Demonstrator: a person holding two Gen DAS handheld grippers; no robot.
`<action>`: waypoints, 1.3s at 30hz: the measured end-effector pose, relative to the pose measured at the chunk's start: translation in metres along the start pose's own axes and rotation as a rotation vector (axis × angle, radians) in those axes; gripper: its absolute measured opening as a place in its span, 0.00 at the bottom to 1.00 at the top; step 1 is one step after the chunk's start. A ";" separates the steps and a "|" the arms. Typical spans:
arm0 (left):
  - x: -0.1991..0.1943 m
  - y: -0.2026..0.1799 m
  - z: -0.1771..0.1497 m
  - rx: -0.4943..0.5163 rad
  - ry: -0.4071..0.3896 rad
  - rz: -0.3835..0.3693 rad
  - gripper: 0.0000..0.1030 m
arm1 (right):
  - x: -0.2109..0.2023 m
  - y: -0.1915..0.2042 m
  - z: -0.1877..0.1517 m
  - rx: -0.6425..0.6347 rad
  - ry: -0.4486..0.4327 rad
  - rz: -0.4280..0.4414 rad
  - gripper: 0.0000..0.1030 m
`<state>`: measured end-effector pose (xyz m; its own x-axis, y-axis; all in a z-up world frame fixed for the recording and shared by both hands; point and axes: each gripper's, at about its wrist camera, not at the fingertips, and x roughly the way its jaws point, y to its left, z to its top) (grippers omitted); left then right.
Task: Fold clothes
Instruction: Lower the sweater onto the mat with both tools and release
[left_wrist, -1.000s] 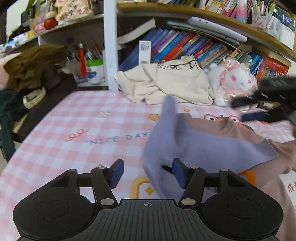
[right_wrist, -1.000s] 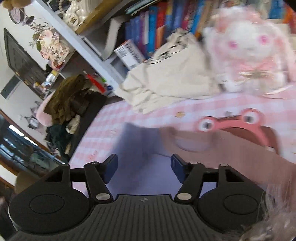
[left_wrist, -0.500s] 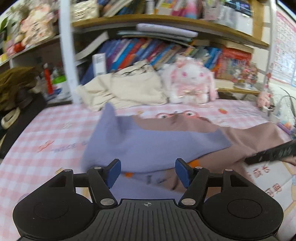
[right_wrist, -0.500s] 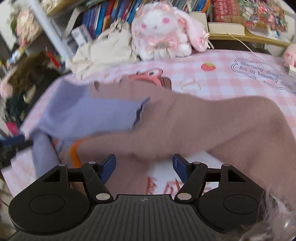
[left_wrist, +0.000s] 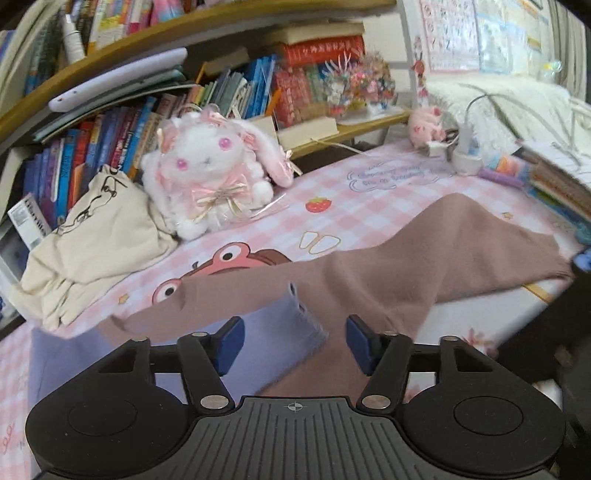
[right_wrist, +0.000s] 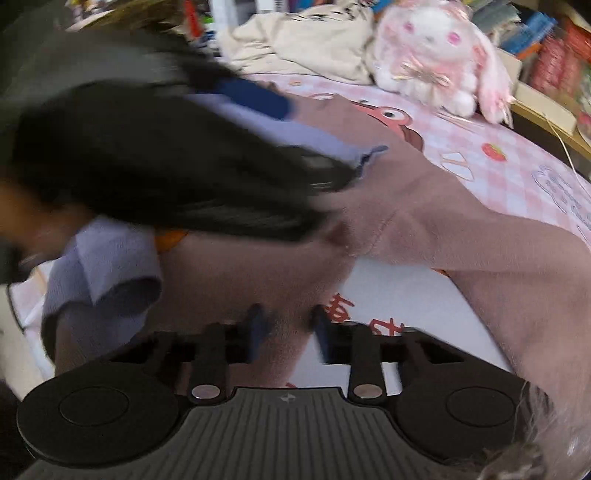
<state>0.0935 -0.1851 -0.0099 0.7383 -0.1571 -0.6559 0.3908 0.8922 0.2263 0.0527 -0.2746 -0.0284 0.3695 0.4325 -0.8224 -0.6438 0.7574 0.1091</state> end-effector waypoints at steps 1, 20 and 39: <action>0.007 -0.003 0.003 0.007 0.015 0.014 0.57 | -0.002 -0.001 -0.003 -0.004 -0.003 0.000 0.12; 0.056 -0.013 -0.005 0.155 0.055 0.048 0.04 | -0.016 0.004 -0.024 0.077 -0.024 -0.135 0.11; -0.169 0.347 -0.137 -0.577 -0.118 0.672 0.03 | -0.011 0.016 -0.015 0.217 -0.021 -0.272 0.11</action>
<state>0.0289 0.2096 0.0807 0.7757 0.4618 -0.4301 -0.4591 0.8806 0.1175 0.0281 -0.2742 -0.0262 0.5233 0.2091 -0.8261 -0.3629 0.9318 0.0060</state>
